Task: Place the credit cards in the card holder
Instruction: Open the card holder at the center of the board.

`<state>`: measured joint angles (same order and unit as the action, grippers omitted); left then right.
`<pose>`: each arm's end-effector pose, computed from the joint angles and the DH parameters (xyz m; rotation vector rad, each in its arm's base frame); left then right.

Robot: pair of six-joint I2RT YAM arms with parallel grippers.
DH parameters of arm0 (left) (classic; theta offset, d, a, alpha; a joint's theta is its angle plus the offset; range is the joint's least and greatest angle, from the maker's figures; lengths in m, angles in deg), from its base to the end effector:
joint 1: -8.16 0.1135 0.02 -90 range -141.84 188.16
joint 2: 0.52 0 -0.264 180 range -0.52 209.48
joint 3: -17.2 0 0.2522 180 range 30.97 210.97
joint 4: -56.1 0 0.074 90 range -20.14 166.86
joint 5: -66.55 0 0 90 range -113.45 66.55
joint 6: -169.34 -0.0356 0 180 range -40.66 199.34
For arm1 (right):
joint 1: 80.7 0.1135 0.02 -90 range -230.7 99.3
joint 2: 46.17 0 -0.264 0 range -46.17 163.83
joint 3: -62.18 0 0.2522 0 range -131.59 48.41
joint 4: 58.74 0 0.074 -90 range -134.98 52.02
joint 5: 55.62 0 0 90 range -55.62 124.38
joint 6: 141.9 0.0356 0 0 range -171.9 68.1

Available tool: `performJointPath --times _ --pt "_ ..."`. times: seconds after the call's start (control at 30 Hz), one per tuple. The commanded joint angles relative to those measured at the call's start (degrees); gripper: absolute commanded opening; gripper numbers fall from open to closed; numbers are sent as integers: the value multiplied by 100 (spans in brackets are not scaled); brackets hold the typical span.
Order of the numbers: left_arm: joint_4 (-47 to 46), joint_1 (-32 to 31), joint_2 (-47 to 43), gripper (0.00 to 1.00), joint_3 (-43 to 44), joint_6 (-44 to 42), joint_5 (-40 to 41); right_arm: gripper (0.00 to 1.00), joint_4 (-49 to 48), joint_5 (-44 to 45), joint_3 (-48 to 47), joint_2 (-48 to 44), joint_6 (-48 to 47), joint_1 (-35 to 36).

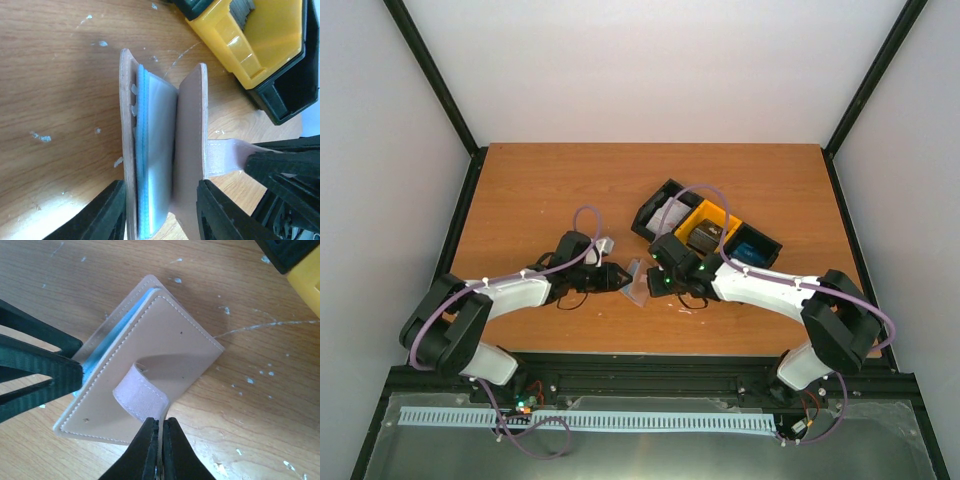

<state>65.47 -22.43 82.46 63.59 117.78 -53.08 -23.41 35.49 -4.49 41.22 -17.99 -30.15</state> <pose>0.2176 -0.1491 0.1497 0.0978 2.5671 -1.1421 0.1944 0.2351 0.1971 -0.3745 2.6151 0.5230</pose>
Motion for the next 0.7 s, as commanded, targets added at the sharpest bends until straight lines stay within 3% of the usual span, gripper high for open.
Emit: performJointPath --times 0.0,0.33,0.67 --pt "-275 10 63 42 255 61 -154 3 -131 86 194 -222 105 -92" --pt "-395 4 276 44 274 155 -301 3 -127 102 401 -391 191 -210" --pt "-482 1 574 30 458 129 -564 3 -174 67 548 -435 209 -247"
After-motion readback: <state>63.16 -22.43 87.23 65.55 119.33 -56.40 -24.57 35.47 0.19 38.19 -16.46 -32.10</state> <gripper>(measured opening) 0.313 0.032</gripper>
